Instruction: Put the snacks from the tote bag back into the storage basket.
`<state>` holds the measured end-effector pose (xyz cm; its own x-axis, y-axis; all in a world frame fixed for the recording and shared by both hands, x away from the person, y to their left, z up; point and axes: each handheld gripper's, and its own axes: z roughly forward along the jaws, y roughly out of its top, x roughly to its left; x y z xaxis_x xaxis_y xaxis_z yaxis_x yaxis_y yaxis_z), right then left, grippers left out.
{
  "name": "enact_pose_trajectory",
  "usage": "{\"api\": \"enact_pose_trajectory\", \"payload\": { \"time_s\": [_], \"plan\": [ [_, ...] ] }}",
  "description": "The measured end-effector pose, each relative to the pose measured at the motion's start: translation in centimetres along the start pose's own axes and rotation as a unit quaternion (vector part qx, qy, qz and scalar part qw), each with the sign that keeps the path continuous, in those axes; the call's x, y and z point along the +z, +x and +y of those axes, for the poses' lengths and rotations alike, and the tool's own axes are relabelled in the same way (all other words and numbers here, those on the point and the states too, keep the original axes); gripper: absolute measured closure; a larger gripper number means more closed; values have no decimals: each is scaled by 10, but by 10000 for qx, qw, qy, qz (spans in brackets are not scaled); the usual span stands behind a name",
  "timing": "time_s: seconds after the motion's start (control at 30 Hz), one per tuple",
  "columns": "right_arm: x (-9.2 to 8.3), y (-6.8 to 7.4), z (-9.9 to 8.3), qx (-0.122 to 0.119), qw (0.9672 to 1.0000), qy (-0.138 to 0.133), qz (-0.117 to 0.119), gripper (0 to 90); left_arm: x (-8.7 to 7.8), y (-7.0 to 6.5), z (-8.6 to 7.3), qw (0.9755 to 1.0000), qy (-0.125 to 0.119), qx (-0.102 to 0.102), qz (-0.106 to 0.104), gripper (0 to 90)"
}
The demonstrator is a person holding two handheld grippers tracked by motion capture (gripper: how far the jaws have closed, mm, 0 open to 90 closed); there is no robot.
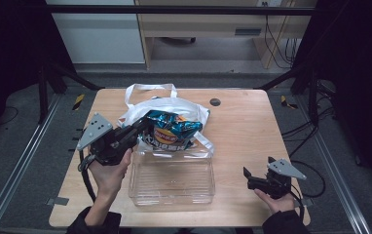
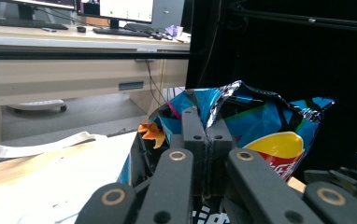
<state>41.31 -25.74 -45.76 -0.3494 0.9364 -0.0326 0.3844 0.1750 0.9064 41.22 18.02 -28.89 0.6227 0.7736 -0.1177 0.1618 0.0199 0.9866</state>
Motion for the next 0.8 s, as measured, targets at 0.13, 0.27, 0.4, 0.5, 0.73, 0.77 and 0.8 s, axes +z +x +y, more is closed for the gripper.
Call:
{"api": "enact_pose_trajectory", "payload": {
  "time_s": [0.13,0.27,0.4,0.5,0.73,0.77,0.8],
  "plan": [
    [0,0,0,-5,10000,9,4,45,-8,-5,-3,10000,-5,37,-61,900],
    [0,1,0,-1,10000,15,8,46,-17,-11,-9,9999,-1,100,-95,900],
    [0,1,0,4,10000,21,5,46,-21,-13,-13,9999,46,109,-111,900],
    [0,2,0,-8,10000,10,16,46,-22,-14,-18,9998,133,89,-113,900],
    [0,3,0,-62,10000,35,42,48,-24,-19,-29,9994,312,50,-141,899],
    [0,3,-1,-55,10000,42,45,48,-25,-19,-30,9993,338,55,-146,899],
    [0,3,-1,-51,10000,46,49,48,-25,-20,-32,9992,372,69,-145,899]
  ]
}}
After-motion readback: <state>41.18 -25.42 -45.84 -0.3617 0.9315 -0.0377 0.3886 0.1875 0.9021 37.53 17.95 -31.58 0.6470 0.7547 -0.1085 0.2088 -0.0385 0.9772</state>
